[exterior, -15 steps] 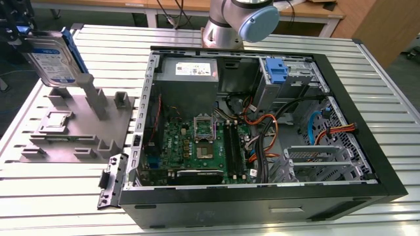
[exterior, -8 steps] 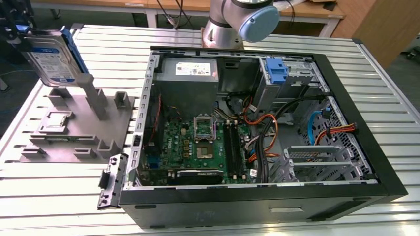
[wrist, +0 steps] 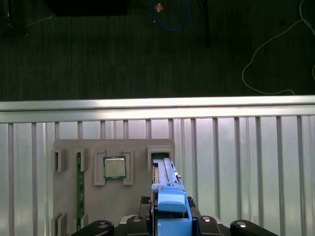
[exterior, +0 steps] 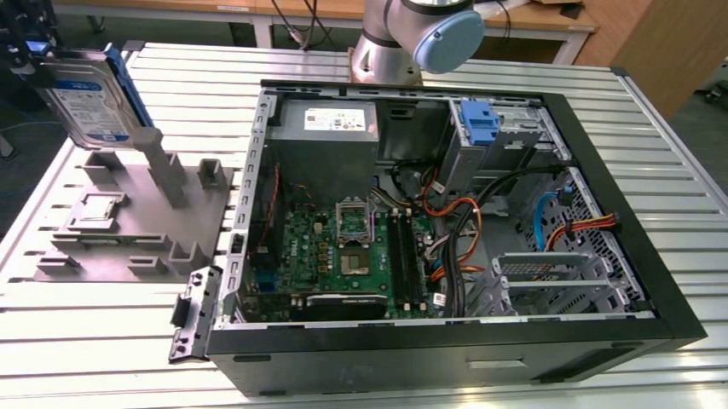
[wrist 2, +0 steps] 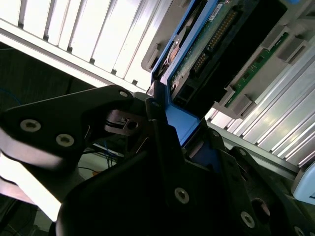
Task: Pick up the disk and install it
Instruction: 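Pick up the disk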
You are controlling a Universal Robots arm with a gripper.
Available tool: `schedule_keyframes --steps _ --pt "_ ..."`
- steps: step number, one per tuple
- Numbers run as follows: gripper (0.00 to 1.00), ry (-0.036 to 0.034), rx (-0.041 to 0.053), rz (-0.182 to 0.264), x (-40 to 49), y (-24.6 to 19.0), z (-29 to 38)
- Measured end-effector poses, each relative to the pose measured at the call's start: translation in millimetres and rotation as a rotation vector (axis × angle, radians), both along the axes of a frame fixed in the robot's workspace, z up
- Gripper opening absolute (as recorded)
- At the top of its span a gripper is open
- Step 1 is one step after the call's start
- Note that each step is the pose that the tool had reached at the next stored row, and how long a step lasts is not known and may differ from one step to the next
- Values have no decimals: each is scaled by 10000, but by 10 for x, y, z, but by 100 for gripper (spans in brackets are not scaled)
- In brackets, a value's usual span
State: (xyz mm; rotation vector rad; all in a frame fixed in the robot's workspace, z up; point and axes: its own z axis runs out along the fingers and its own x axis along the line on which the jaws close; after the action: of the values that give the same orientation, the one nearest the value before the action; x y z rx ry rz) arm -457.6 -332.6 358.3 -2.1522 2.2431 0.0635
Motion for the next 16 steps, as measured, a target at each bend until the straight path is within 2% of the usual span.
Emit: schedule_keyframes --steps 16 --pt "37 0 0 0 0 0 45"
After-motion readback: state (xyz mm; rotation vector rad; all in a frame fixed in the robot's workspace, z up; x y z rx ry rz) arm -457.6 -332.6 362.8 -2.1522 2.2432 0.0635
